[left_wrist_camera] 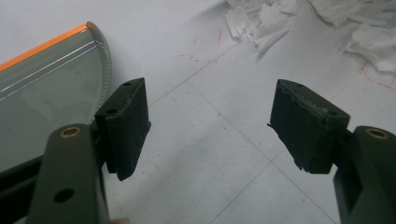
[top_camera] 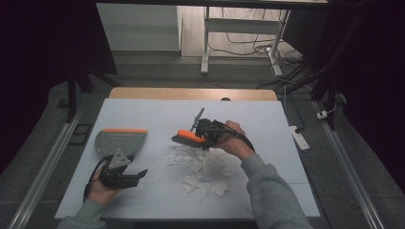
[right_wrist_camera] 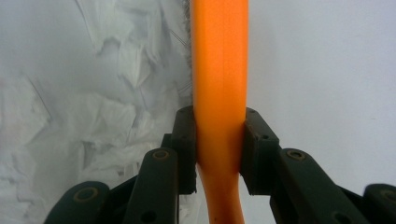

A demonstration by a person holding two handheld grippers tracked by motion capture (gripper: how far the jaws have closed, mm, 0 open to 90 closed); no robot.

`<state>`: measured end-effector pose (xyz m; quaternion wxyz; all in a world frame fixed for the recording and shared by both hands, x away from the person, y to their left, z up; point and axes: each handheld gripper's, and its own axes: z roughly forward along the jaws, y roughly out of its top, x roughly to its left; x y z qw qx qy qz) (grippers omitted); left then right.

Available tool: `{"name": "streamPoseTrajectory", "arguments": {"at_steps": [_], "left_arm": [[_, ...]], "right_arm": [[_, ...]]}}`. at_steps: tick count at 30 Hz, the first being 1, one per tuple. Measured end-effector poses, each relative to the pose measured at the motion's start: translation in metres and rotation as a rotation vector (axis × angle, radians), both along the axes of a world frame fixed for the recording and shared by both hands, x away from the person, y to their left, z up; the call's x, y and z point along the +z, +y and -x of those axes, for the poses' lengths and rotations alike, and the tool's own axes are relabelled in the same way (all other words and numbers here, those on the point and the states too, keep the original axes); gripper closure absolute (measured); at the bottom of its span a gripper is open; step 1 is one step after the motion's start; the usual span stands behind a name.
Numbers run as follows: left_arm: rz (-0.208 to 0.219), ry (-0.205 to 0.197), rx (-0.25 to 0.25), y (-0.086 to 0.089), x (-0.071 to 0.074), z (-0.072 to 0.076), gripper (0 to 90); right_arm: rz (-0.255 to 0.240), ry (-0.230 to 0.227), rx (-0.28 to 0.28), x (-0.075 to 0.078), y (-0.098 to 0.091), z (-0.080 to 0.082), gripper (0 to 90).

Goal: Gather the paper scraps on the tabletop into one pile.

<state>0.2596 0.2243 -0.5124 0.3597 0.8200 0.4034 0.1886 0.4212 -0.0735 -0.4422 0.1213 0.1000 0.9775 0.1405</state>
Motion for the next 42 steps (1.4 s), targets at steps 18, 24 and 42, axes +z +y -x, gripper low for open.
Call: {"name": "streamPoseTrajectory", "arguments": {"at_steps": [18, 24, 42], "left_arm": [[0.001, -0.007, 0.007, 0.002, 0.000, 0.000, 29.2], [0.000, -0.007, 0.010, 0.003, 0.000, 0.000, 29.2], [-0.015, -0.004, 0.009, -0.001, -0.001, 0.000, 29.1]], "right_arm": [[-0.309, 0.069, -0.166, 0.019, 0.023, 0.018, 70.0], [-0.389, 0.202, -0.191, 0.002, 0.054, 0.029, 70.0], [-0.318, 0.245, -0.379, -0.017, 0.023, 0.026, 70.0]]}}
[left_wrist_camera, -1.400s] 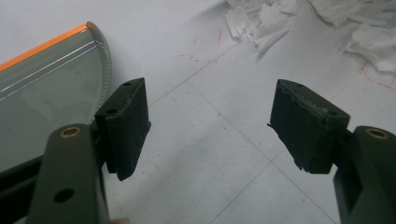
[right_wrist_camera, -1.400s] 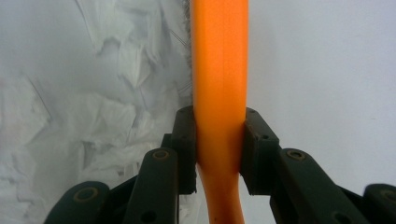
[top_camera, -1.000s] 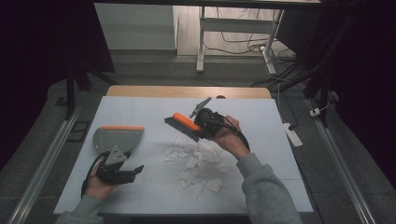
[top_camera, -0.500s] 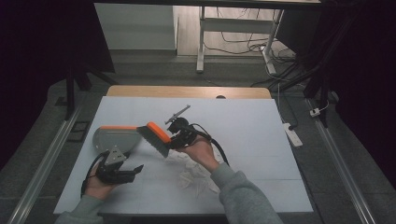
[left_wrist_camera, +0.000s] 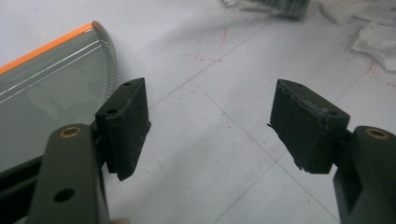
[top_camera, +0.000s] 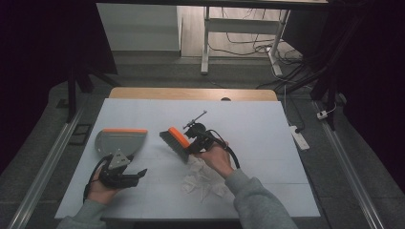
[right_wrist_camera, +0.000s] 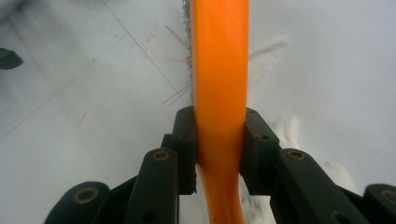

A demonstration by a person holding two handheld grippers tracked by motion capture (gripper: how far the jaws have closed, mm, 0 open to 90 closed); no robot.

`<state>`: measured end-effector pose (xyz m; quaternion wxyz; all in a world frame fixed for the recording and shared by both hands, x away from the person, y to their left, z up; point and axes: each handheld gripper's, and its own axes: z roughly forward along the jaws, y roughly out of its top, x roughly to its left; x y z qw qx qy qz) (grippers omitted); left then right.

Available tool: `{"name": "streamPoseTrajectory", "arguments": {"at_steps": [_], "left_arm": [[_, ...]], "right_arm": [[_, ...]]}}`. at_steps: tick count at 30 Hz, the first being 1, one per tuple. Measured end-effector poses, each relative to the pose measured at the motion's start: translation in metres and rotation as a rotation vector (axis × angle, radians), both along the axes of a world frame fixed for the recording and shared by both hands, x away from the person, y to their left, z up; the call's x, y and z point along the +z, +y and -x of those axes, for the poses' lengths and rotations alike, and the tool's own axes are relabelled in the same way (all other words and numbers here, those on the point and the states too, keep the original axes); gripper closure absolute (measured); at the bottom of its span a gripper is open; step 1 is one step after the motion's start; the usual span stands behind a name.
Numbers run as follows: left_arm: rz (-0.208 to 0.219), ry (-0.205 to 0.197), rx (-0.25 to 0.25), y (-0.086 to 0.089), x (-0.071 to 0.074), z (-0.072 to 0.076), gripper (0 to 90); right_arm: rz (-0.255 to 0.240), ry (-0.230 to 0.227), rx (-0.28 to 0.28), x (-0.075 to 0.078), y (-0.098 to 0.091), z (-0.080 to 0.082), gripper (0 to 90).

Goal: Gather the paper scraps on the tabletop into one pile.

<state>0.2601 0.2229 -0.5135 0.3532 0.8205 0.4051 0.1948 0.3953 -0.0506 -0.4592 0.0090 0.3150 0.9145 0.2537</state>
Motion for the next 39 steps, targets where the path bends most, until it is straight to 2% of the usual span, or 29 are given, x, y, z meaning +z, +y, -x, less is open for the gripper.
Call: {"name": "streamPoseTrajectory", "arguments": {"at_steps": [2, 4, 6, 8, 12, 14, 17, 19, 20, 22, 24, 26, 27, 30, 32, 33, 37, 39], "left_arm": [[-0.003, 0.003, -0.006, -0.001, 0.000, 0.000, 29.1], [-0.004, 0.003, -0.006, -0.002, -0.001, -0.001, 29.1], [-0.001, -0.001, -0.005, -0.002, 0.000, 0.000, 29.2], [-0.002, -0.001, -0.009, -0.002, 0.000, 0.000, 29.1], [0.003, 0.002, -0.007, -0.001, 0.000, -0.001, 29.2], [0.001, 0.003, -0.010, -0.001, -0.001, -0.001, 29.2], [0.000, 0.003, -0.012, 0.000, -0.001, -0.001, 29.2], [0.001, 0.000, -0.012, 0.000, -0.001, -0.001, 29.3], [0.002, -0.001, -0.011, 0.000, 0.000, -0.001, 29.3], [0.003, 0.000, -0.010, 0.000, 0.000, -0.001, 29.4], [0.005, 0.003, -0.009, 0.000, -0.001, -0.001, 29.4], [-0.002, 0.004, -0.013, -0.001, -0.001, -0.001, 29.4], [-0.004, 0.006, -0.015, -0.002, -0.001, -0.001, 29.4], [-0.020, 0.015, -0.021, -0.004, -0.002, -0.002, 29.3], [-0.024, 0.017, -0.020, -0.004, -0.002, -0.002, 29.3], [-0.023, 0.015, -0.020, -0.004, -0.002, -0.002, 29.2], [-0.010, 0.014, -0.010, -0.002, -0.002, -0.001, 29.3], [-0.011, 0.010, -0.010, -0.003, -0.002, -0.001, 29.3]], "right_arm": [[-0.051, -0.002, 0.001, 0.013, -0.005, 0.005, 70.0], [-0.066, -0.042, 0.006, 0.026, -0.003, 0.008, 70.0], [-0.073, -0.080, 0.002, 0.034, 0.000, 0.005, 70.0], [-0.093, -0.079, -0.013, 0.037, 0.006, -0.003, 69.9], [-0.077, -0.091, -0.042, 0.028, 0.021, -0.021, 69.9], [-0.079, -0.078, -0.066, 0.019, 0.028, -0.031, 70.0], [-0.103, -0.030, -0.108, 0.002, 0.034, -0.044, 69.9], [-0.116, 0.021, -0.131, -0.009, 0.033, -0.052, 70.0], [-0.104, 0.030, -0.141, -0.013, 0.031, -0.054, 70.0], [-0.062, 0.008, -0.153, -0.016, 0.024, -0.055, 70.0], [-0.048, 0.011, -0.171, -0.013, 0.012, -0.054, 70.0], [-0.008, -0.016, -0.171, -0.009, -0.001, -0.051, 70.0], [-0.010, -0.014, -0.175, -0.007, -0.008, -0.049, 70.0], [-0.073, -0.019, -0.160, 0.003, -0.025, -0.041, 70.0], [-0.140, -0.030, -0.143, 0.016, -0.033, -0.034, 69.9], [-0.156, -0.046, -0.135, 0.023, -0.036, -0.029, 69.9], [-0.173, -0.105, -0.138, 0.047, -0.061, -0.016, 69.9], [-0.149, -0.144, -0.161, 0.055, -0.079, -0.010, 70.0]]}}
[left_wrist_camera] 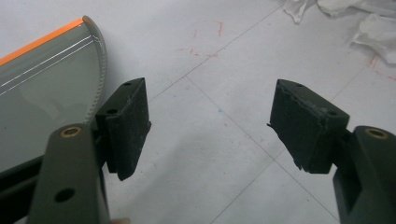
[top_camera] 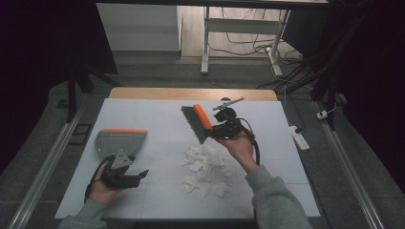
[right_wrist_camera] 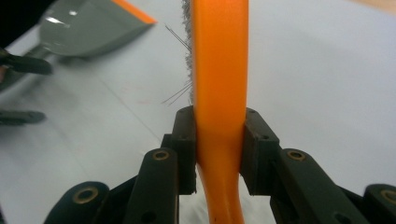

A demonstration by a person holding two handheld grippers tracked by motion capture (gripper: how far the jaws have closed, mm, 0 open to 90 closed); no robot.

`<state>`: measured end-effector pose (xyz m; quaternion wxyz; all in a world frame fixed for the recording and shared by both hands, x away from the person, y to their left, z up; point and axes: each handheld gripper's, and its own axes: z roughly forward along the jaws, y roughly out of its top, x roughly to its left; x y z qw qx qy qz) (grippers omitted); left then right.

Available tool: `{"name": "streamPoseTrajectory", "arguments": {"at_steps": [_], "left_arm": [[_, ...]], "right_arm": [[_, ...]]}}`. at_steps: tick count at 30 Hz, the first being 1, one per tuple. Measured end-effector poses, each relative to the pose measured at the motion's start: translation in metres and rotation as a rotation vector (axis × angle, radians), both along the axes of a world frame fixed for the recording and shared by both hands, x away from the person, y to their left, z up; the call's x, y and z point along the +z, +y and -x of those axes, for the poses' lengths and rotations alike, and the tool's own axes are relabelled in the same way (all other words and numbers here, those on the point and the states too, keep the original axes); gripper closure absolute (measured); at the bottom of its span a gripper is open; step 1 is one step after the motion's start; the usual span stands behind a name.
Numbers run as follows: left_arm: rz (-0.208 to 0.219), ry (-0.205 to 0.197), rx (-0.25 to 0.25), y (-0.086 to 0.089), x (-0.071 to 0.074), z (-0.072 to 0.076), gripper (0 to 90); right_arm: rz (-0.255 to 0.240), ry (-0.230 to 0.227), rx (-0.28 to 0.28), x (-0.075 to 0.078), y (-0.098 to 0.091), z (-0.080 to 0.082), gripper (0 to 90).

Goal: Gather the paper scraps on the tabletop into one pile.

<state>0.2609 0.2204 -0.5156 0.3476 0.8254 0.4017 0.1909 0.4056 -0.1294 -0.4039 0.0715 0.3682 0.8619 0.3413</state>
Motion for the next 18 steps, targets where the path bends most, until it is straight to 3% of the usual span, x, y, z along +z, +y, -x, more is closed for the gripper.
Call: {"name": "streamPoseTrajectory", "arguments": {"at_steps": [3, 6, 10, 14, 16, 18], "left_arm": [[-0.006, 0.001, -0.004, -0.001, 0.000, 0.000, 29.3], [-0.004, 0.000, -0.002, 0.000, 0.000, 0.000, 29.3], [0.001, 0.000, 0.004, 0.001, 0.001, 0.000, 29.3], [-0.005, -0.001, 0.000, 0.000, 0.000, 0.000, 29.3], [-0.010, 0.000, -0.005, -0.002, 0.000, 0.001, 29.3], [-0.014, -0.001, -0.007, -0.002, 0.001, 0.001, 29.3]], "right_arm": [[0.071, -0.015, -0.054, 0.002, -0.027, 0.007, 69.9], [0.163, -0.004, -0.099, -0.007, -0.052, 0.013, 69.9], [0.211, 0.043, -0.111, -0.019, -0.076, 0.029, 69.9], [0.297, 0.079, -0.149, -0.035, -0.091, 0.045, 69.9], [0.305, 0.091, -0.164, -0.043, -0.098, 0.048, 69.9], [0.258, 0.089, -0.179, -0.045, -0.102, 0.048, 69.9]]}}
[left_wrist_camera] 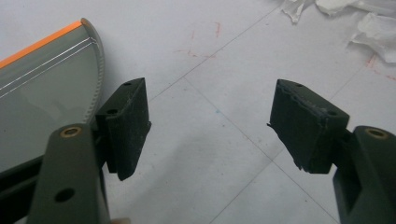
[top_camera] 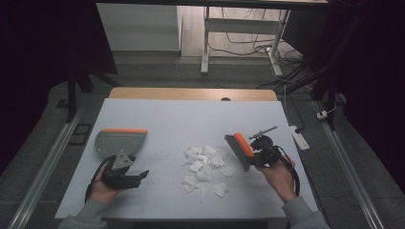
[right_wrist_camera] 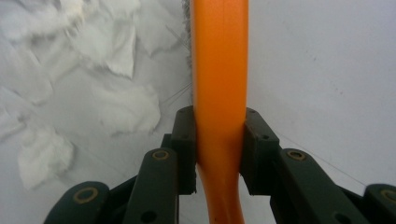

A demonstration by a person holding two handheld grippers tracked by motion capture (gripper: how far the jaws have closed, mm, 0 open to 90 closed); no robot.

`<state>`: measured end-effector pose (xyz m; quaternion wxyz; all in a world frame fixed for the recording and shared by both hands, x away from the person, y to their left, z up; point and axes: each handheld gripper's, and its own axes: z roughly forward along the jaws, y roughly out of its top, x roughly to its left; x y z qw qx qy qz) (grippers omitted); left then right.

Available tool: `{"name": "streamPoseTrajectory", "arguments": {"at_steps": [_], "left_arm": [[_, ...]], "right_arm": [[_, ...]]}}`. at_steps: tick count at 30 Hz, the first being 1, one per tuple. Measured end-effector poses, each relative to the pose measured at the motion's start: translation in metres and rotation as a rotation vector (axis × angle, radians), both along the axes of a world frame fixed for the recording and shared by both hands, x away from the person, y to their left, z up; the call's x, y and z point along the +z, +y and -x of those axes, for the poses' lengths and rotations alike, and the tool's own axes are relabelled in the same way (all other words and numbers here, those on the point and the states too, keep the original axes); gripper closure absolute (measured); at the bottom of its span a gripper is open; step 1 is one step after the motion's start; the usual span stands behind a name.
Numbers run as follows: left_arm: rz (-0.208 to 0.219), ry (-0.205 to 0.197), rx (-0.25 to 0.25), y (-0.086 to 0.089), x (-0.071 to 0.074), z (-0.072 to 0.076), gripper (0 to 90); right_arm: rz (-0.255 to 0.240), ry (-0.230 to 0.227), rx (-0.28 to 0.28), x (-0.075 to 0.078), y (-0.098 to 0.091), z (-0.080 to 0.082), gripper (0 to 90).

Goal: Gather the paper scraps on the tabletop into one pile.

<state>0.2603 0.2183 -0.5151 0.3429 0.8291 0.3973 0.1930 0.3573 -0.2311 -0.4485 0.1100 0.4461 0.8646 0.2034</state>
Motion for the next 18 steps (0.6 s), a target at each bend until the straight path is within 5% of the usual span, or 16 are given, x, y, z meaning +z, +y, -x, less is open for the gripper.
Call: {"name": "streamPoseTrajectory", "arguments": {"at_steps": [6, 11, 18], "left_arm": [[0.013, 0.001, 0.010, 0.003, -0.001, 0.000, 29.4], [0.007, -0.004, 0.005, 0.001, 0.000, 0.000, 29.4], [0.000, 0.000, 0.002, 0.002, -0.001, -0.001, 29.4]], "right_arm": [[-0.023, 0.027, 0.038, -0.001, 0.008, 0.011, 69.9], [-0.096, 0.048, 0.036, -0.005, 0.014, 0.018, 70.0], [-0.140, 0.019, 0.095, -0.010, 0.049, 0.007, 70.0]]}}
